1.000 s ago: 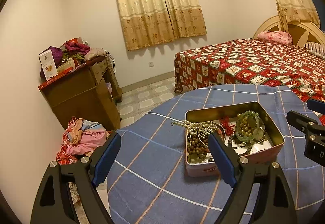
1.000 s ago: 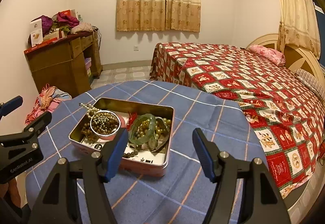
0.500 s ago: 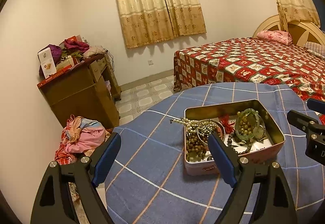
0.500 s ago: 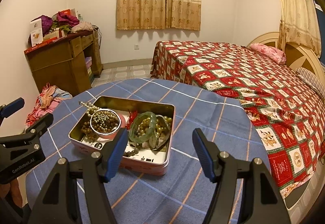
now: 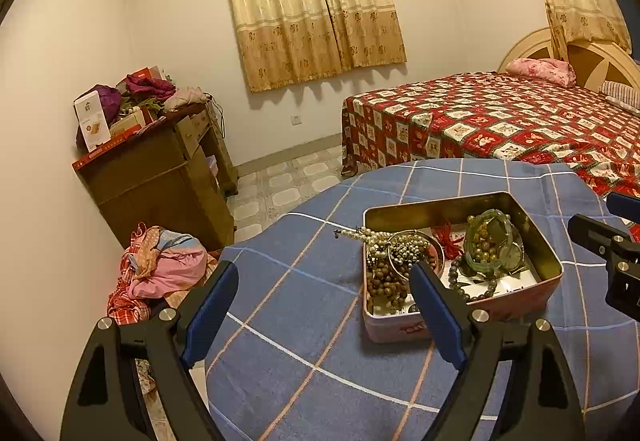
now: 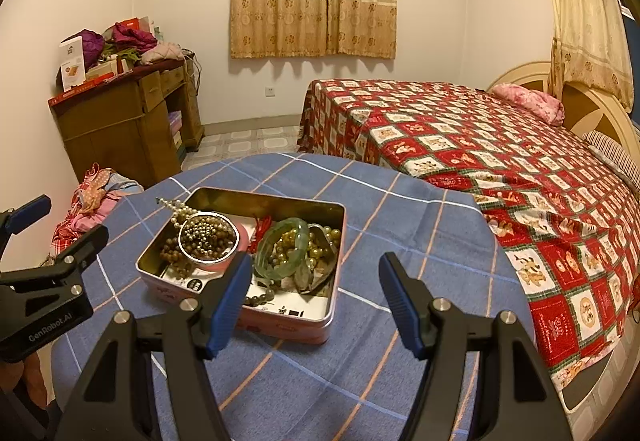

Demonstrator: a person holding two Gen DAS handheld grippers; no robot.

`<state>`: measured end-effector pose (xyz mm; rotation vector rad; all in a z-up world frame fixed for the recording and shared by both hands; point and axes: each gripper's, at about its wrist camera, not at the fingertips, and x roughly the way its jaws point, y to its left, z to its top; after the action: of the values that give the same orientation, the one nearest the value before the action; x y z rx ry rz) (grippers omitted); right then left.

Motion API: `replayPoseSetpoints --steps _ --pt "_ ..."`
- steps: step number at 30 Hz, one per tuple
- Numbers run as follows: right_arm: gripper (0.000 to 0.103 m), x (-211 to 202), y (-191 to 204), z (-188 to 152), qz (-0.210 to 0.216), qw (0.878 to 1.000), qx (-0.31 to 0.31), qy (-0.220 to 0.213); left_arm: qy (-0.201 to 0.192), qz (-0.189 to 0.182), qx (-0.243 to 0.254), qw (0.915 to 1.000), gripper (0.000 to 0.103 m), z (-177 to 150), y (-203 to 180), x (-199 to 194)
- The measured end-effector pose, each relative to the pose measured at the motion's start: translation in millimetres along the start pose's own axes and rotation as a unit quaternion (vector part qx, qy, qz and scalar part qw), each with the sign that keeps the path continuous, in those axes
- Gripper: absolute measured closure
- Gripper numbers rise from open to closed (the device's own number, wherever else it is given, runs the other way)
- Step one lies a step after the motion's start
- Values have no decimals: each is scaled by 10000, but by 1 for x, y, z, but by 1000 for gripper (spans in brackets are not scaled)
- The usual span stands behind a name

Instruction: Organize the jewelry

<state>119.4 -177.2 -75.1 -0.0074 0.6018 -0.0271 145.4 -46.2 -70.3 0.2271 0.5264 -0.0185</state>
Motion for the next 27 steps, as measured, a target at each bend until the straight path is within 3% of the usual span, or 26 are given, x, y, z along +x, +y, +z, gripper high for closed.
replayPoseSetpoints --steps 27 --pt "35 0 2 0 8 10000 -5 12 72 103 -13 9999 16 -1 1 6"
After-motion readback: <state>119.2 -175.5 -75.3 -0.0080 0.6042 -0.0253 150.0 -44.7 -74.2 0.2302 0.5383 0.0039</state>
